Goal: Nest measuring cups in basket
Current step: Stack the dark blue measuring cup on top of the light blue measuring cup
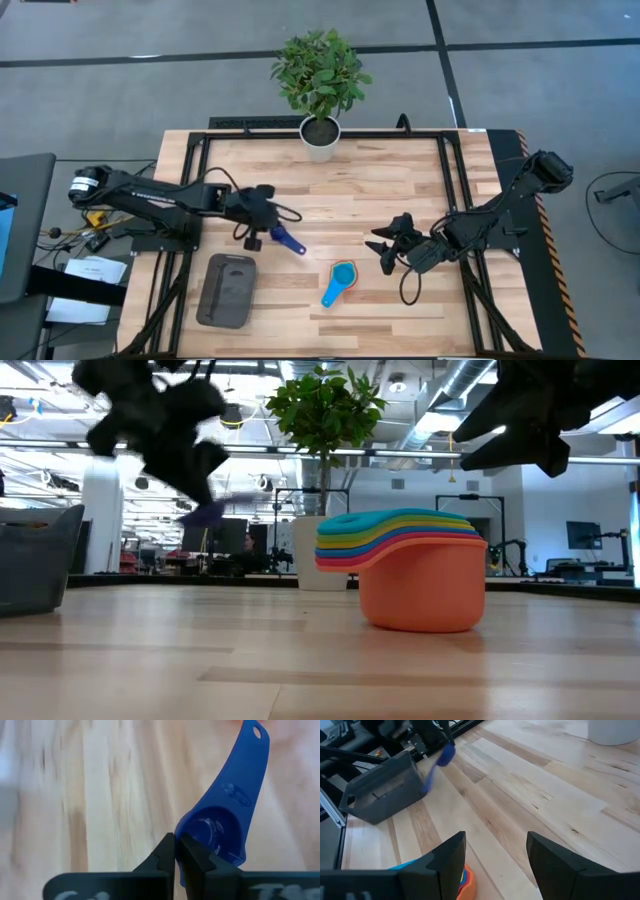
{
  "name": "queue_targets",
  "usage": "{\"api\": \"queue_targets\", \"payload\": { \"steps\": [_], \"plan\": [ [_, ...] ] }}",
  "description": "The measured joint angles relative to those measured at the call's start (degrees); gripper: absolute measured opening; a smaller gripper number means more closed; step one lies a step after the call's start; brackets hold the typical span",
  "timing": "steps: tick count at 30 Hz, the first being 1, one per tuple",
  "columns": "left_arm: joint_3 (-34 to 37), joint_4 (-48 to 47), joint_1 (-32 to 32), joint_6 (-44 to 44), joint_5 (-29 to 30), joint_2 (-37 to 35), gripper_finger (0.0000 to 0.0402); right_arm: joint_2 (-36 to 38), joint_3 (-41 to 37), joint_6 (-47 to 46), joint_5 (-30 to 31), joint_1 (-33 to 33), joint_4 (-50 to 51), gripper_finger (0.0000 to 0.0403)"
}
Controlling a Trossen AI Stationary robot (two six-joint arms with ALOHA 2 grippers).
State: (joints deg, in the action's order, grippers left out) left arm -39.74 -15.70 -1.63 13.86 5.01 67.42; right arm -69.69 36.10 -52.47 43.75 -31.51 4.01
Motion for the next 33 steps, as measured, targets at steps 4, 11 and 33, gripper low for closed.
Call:
{"api": "queue_targets", "payload": {
  "steps": [4, 11, 33],
  "plan": [
    [-7.05, 0.08, 0.0, 4.45, -4.72, 3.52, 0.0001, 0.0, -0.01, -0.77, 0.0, 0.02, -0.3, 0.0234],
    [-22.04, -1.75, -0.61, 16.33, -11.12, 18.59, 0.0, 0.0, 0.0, -4.82, -0.15, 1.32, -0.15, 0.0234],
    [-51.59, -10.31, -6.25, 55.62, -25.51, 43.32, 0.0, 0.02, -0.01, -10.74, -0.17, -0.12, 5.2, 0.0234]
  ]
}}
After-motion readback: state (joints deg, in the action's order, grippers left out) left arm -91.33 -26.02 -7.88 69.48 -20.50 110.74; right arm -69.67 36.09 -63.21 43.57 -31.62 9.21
